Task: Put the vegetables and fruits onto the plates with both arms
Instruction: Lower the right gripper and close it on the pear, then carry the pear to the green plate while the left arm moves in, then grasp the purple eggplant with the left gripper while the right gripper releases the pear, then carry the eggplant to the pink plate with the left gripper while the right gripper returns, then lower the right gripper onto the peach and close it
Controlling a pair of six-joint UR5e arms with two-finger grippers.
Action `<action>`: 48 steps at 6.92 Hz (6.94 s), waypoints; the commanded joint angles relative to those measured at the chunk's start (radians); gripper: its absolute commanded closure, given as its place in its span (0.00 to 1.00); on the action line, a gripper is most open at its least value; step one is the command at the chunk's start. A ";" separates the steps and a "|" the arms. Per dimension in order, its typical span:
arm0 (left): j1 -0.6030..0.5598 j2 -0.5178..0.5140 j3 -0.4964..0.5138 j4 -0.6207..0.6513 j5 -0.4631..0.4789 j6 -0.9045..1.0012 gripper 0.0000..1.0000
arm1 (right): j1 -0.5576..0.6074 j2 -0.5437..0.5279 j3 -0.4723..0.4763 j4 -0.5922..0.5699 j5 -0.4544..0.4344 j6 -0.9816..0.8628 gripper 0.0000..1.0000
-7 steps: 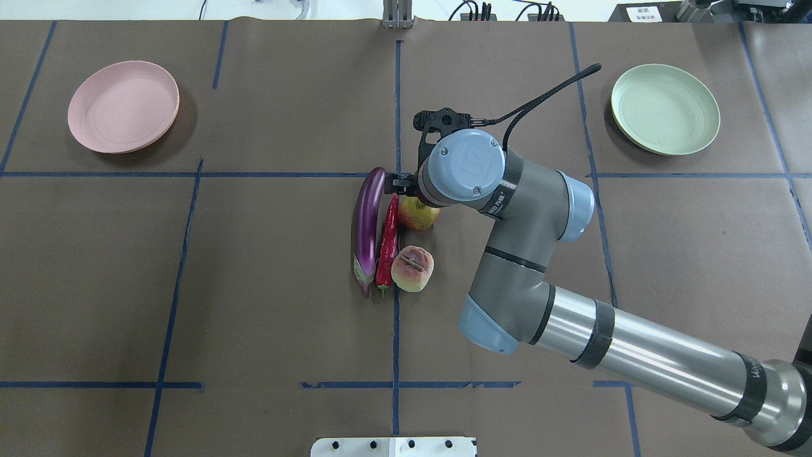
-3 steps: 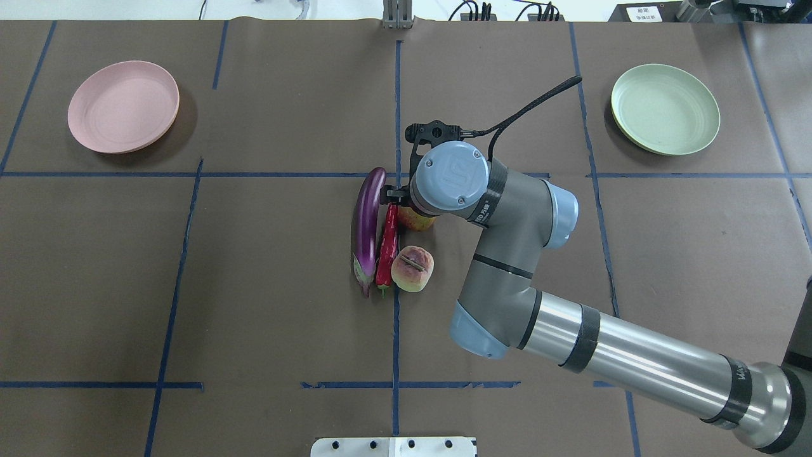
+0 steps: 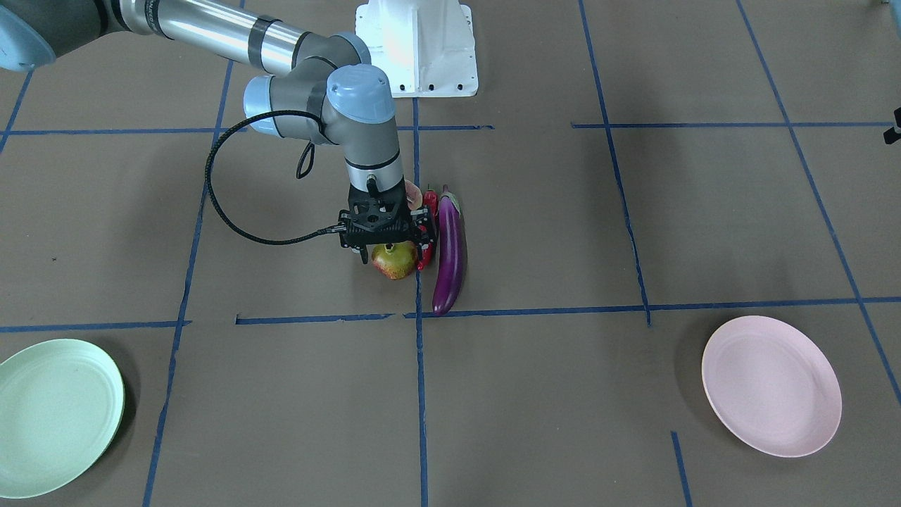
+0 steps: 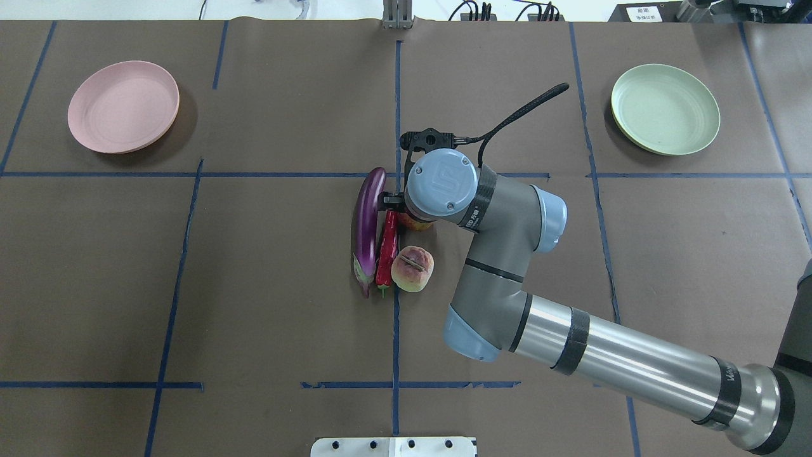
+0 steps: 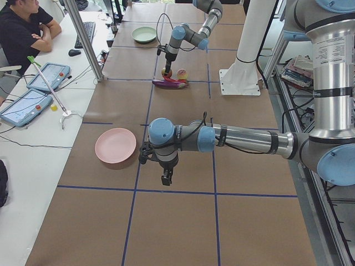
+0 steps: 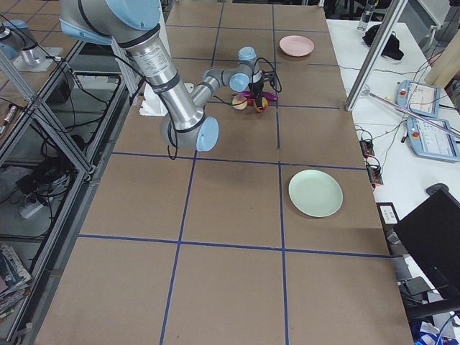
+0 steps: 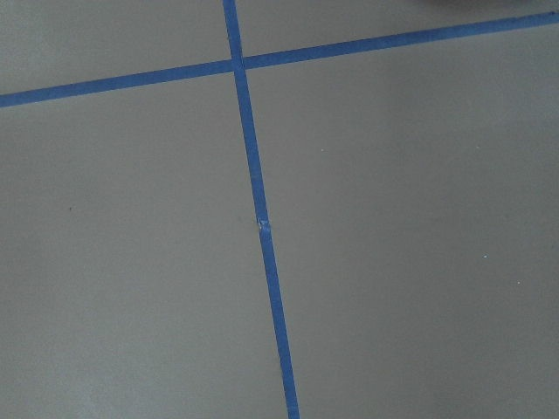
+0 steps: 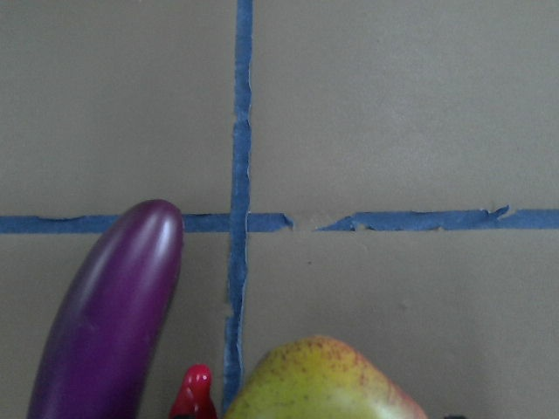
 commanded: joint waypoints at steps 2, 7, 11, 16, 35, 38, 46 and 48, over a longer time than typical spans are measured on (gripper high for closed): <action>0.000 0.003 0.000 0.000 0.000 0.000 0.00 | -0.013 -0.003 -0.003 0.002 0.000 0.000 0.71; 0.000 0.004 -0.014 0.000 -0.002 -0.001 0.00 | 0.086 -0.203 0.249 -0.057 0.000 0.000 1.00; 0.014 -0.013 -0.020 -0.021 -0.156 -0.005 0.00 | 0.385 -0.254 0.082 -0.046 0.055 -0.312 1.00; 0.519 -0.430 0.011 -0.377 -0.125 -0.907 0.00 | 0.619 -0.267 -0.231 -0.034 0.104 -0.640 1.00; 0.556 -0.688 0.308 -0.468 0.348 -1.247 1.00 | 0.471 -0.357 0.378 -0.047 0.552 -0.161 0.00; 0.410 -0.666 0.553 -0.468 0.354 -0.949 0.99 | 0.147 -0.339 0.493 -0.049 0.288 0.162 0.00; 0.362 -0.726 0.761 -0.520 0.350 -0.879 0.00 | -0.081 -0.187 0.349 -0.138 0.111 0.319 0.00; 0.362 -0.724 0.738 -0.522 0.348 -0.882 0.00 | -0.082 -0.074 0.222 -0.138 0.094 0.427 0.00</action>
